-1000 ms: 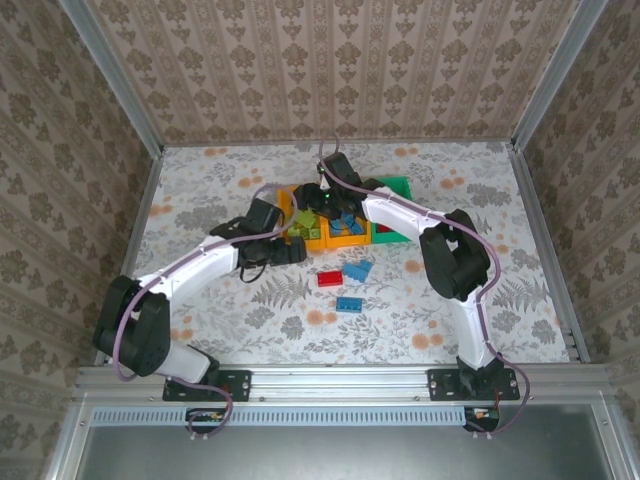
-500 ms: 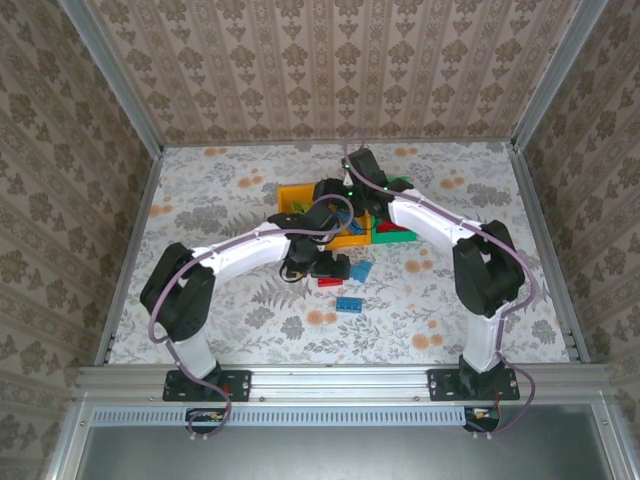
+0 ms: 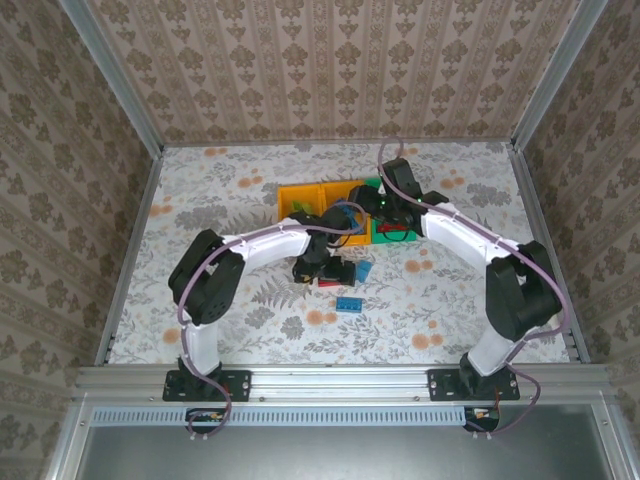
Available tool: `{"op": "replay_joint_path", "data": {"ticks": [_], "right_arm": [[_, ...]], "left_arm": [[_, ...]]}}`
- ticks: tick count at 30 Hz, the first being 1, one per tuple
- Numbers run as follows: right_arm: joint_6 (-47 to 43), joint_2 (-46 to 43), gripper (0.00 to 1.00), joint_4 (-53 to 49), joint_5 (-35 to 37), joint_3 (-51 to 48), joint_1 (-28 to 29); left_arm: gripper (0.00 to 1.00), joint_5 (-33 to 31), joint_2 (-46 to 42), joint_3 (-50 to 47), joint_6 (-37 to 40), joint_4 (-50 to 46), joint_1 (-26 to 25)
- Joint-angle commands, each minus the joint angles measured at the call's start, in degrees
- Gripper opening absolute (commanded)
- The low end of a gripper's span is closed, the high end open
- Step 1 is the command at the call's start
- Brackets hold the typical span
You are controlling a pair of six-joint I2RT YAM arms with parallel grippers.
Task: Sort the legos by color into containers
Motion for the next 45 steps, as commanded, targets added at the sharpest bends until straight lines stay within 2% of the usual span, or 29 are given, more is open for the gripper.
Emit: {"op": "replay_joint_path", "data": {"ticks": [1, 10, 14, 17, 21, 23, 25, 33, 45], "right_arm": [[-3.29, -3.87, 0.75, -3.01, 5.56, -2.82, -2.26], [-7.27, -9.36, 0.76, -5.13, 9.55, -9.43, -11.9], [-9.5, -8.13, 0.76, -4.75, 10.03, -10.21, -15.57], [-12.29, -5.08, 0.76, -3.98, 7.65, -8.81, -17.06], [-15.2, -1.9, 0.74, -1.16, 1.81, -7.36, -17.16], [-15.96, -0.1, 0.73, -0.76, 0.54, -6.57, -17.16], [-16.61, 1.58, 0.72, -1.28, -0.39, -5.59, -17.16], [-19.0, 7.11, 0.66, -1.67, -1.55, -3.17, -15.11], [-19.23, 8.07, 0.36, -0.71, -0.22, -3.62, -9.69]], "left_arm": [[0.95, -0.58, 1.64, 2.41, -0.26, -1.99, -0.08], [0.9, 0.0, 3.32, 2.13, 0.23, -0.89, 0.48], [0.82, 0.35, 3.69, 1.92, 0.57, -0.42, 0.83], [0.73, 0.29, 3.86, 1.85, 1.35, -0.22, 1.08], [0.63, 0.11, 3.46, 1.01, 1.71, 0.38, 1.49], [0.55, 0.44, 3.05, 0.03, 1.64, 1.31, 1.77], [0.51, 0.69, 2.43, -1.07, 1.51, 2.11, 2.05], [0.51, -0.38, -1.55, -3.28, 2.23, 2.06, 2.83], [0.53, -2.97, -7.88, -1.34, 4.6, 0.24, 5.24]]}}
